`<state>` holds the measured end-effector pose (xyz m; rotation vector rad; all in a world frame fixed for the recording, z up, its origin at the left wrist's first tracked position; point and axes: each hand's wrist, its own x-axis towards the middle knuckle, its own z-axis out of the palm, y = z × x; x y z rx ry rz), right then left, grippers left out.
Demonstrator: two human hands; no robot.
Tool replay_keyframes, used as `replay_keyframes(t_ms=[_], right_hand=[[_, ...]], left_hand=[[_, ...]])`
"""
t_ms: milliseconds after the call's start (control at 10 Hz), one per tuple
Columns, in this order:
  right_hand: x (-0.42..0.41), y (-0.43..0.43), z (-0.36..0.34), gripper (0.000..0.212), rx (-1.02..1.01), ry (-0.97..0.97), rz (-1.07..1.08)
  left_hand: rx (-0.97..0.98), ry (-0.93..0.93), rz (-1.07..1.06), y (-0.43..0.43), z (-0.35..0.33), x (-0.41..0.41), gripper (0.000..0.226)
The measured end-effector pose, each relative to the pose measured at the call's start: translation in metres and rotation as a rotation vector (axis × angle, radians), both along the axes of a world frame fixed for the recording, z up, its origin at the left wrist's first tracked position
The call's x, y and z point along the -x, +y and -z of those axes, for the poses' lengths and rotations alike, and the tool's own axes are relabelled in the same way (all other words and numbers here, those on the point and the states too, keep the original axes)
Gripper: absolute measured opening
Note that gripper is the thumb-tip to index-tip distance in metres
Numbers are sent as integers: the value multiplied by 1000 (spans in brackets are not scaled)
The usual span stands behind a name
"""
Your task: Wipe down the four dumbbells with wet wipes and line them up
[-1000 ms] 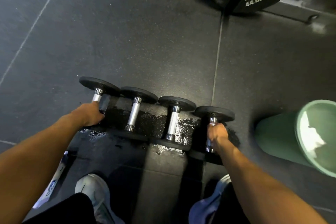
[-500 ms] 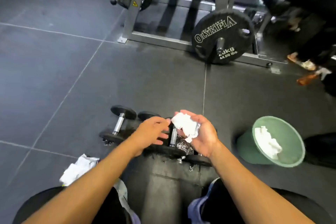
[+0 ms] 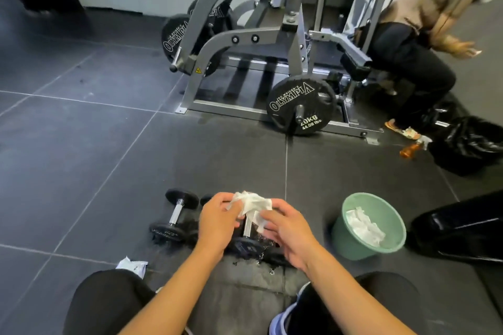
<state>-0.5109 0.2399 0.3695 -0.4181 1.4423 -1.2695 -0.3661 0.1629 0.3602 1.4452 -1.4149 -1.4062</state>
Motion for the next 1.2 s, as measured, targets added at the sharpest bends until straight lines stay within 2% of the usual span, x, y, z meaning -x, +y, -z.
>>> replay_keyframes(t_ms=[200,300,400,500,600,700,900,1000,1100,1200], right_hand=[[-5,14,-27,27,43,-222,136],[-9,15,-29,31,60,-177,41],[-8,17,-21,24,76,-46,30],[5,20,-11,16,59,16,115],[25,26,2,17,44,22,183],[57,34,13,9,20,-45,339],[178,40,36,25,-54,-76,626],[228,45,30,24,-110,-22,637],[269,48,34,22,-254,65,578],[288,50,45,32,-377,188,572]], left_hand=[[240,-183,54,20,-20,7,20],[258,-209,157,32,-25,14,15],[264,-238,280,38,-25,22,22],[235,-285,438,38,-22,27,25],[113,-157,476,42,-20,31,26],[-55,-46,402,43,-11,37,29],[-187,-13,325,30,5,51,19],[-203,-21,324,20,7,61,16],[-226,-11,325,10,12,69,16],[-236,-21,319,3,13,68,18]])
